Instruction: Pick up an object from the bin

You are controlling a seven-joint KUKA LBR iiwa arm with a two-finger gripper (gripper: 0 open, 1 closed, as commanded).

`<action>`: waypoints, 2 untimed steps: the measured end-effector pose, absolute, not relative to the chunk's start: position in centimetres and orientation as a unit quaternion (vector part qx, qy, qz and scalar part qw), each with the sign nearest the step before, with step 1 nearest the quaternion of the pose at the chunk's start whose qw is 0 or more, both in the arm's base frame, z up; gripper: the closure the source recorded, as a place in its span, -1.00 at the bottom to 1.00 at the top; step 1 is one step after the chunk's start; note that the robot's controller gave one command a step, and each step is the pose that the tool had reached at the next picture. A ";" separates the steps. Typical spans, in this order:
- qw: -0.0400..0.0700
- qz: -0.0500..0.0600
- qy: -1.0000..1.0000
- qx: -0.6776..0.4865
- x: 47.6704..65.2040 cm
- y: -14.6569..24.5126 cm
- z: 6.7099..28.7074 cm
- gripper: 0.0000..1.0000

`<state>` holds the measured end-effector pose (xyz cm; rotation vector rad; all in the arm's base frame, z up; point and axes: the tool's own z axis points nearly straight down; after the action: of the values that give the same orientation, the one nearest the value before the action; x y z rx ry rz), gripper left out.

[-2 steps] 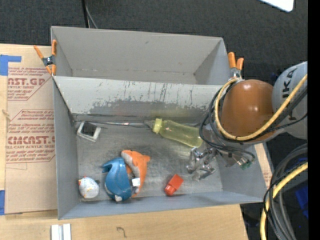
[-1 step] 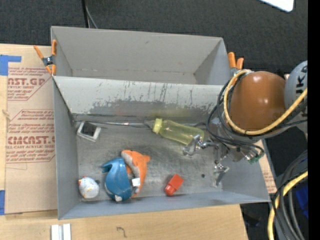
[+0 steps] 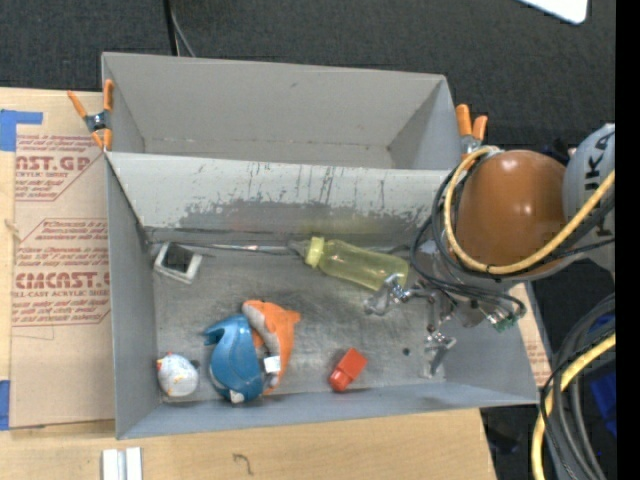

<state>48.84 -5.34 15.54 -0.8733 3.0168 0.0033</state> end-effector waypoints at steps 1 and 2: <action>0.002 -0.001 0.925 -0.380 50.3 -4.2 10.3 -1.00; -0.001 0.002 0.921 -0.389 49.9 -2.4 7.9 -1.00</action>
Offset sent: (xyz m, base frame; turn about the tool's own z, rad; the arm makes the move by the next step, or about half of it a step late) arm 0.0084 0.0517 -0.0854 0.0221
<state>49.94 -2.36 7.91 -1.2214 2.8963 0.0052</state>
